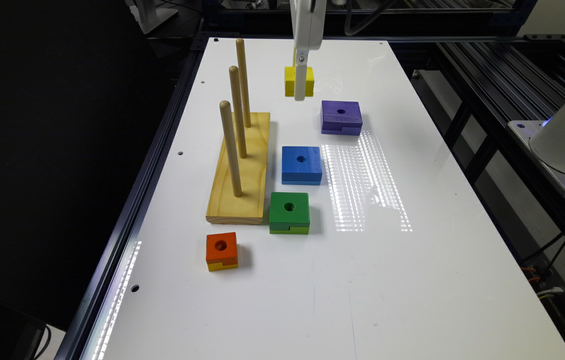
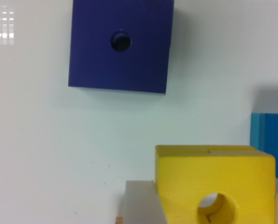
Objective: Pick up yellow block.
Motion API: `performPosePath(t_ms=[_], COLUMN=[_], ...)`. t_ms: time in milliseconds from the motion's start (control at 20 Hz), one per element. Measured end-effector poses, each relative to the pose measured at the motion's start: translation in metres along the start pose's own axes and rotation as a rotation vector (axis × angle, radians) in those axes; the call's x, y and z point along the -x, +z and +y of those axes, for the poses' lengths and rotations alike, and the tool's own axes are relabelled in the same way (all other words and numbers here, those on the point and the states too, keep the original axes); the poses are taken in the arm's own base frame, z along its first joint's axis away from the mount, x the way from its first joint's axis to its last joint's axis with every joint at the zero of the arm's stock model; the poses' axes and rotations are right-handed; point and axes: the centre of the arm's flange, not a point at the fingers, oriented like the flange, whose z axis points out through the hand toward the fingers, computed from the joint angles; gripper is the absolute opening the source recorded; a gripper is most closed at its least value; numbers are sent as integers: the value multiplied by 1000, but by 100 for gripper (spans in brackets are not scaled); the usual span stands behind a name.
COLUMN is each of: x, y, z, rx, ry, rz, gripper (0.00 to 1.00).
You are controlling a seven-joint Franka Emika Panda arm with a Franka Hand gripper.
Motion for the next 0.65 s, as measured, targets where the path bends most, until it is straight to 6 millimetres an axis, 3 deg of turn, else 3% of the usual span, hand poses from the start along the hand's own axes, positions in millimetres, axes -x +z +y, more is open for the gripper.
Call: performPosePath(t_ms=[200,550,650], x=[0,6,7], y=[-2,-49,-54], z=[0,3,4], rx=[-2,-3,-2], ry=[0,0,0], rz=[3,14,14], gripper=[0,0,0])
